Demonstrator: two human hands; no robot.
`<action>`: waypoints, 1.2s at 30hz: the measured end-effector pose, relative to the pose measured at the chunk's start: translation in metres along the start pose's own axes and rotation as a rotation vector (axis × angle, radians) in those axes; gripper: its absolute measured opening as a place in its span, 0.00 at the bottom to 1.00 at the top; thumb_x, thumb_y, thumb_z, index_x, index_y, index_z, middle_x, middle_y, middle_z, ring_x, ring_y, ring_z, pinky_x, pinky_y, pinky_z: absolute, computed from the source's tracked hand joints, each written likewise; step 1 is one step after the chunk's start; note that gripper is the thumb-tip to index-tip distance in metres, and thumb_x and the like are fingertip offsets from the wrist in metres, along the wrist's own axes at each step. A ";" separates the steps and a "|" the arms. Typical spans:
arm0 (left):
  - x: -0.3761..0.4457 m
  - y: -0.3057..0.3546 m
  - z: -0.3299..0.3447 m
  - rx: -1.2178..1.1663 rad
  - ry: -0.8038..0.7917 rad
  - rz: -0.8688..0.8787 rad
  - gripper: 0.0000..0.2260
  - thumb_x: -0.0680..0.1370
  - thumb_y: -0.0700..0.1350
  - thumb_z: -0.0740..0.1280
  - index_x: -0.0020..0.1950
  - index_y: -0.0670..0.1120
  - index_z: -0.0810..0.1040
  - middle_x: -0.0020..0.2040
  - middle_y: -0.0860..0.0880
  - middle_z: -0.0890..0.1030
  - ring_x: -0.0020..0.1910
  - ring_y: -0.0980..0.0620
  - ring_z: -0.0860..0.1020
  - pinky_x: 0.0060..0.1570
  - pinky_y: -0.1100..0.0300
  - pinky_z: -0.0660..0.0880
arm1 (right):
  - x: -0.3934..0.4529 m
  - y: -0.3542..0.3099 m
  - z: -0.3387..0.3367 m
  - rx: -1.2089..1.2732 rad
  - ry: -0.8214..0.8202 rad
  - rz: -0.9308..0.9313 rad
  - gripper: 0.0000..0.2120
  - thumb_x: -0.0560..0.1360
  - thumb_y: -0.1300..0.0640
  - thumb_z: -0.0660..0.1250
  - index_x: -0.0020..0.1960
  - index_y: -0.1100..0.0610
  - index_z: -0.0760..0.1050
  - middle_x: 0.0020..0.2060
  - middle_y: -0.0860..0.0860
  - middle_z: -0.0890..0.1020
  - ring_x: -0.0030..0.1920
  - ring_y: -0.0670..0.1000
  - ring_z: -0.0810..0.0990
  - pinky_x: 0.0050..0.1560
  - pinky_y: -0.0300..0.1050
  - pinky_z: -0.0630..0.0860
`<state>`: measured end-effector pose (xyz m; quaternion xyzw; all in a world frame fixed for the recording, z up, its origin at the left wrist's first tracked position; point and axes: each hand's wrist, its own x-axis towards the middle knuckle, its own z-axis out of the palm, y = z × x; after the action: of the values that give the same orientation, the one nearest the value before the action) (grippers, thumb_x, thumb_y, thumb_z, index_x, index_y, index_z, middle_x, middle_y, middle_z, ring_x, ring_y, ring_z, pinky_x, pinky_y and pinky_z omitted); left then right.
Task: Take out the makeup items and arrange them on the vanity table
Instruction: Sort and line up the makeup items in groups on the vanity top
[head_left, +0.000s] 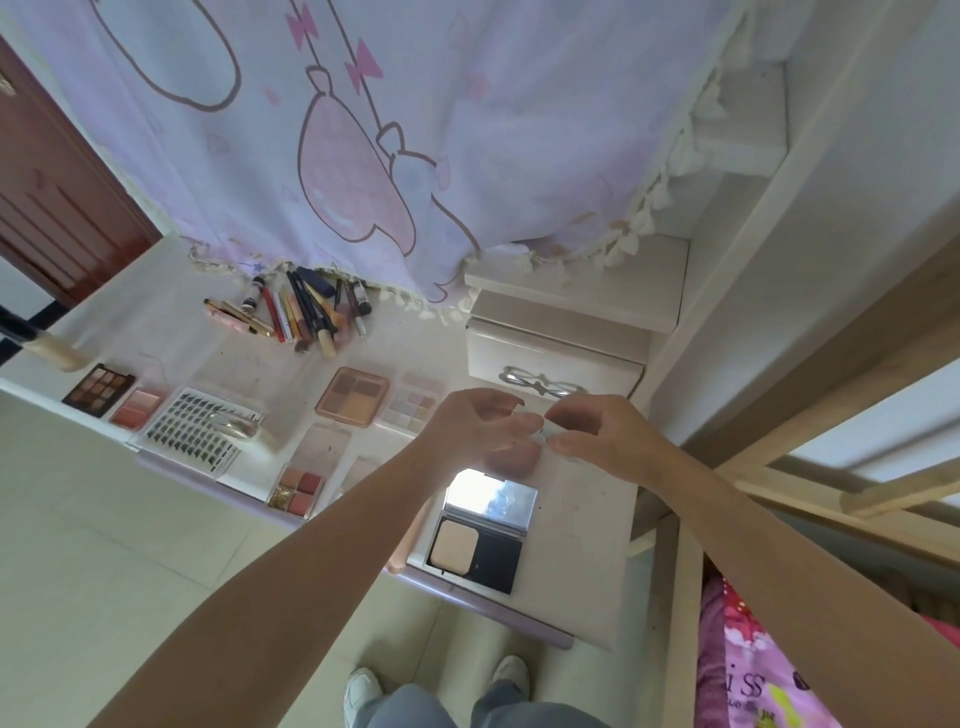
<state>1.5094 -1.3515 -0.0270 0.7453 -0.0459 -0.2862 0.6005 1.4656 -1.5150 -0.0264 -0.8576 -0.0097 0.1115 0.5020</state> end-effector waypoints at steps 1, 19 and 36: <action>0.001 -0.001 0.000 0.001 0.000 -0.001 0.07 0.71 0.41 0.71 0.47 0.45 0.78 0.43 0.47 0.80 0.43 0.49 0.79 0.52 0.55 0.76 | 0.000 0.001 0.000 -0.004 0.002 0.007 0.10 0.64 0.50 0.65 0.42 0.54 0.78 0.35 0.47 0.78 0.39 0.48 0.77 0.40 0.39 0.72; 0.021 0.007 0.018 0.058 -0.198 -0.008 0.25 0.65 0.44 0.73 0.61 0.42 0.75 0.54 0.43 0.80 0.53 0.47 0.78 0.60 0.52 0.72 | -0.005 0.021 -0.038 0.038 -0.078 0.136 0.15 0.72 0.53 0.59 0.48 0.64 0.76 0.38 0.57 0.77 0.35 0.43 0.76 0.32 0.25 0.69; -0.015 -0.108 0.058 0.926 -0.439 0.001 0.34 0.70 0.45 0.72 0.71 0.45 0.60 0.63 0.44 0.73 0.60 0.46 0.72 0.52 0.63 0.65 | -0.030 0.119 0.020 0.060 -0.035 0.467 0.13 0.77 0.51 0.59 0.48 0.59 0.77 0.38 0.53 0.73 0.29 0.47 0.74 0.39 0.40 0.71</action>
<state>1.4394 -1.3666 -0.1279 0.8555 -0.2932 -0.3854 0.1835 1.4210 -1.5604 -0.1335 -0.8192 0.1836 0.2396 0.4877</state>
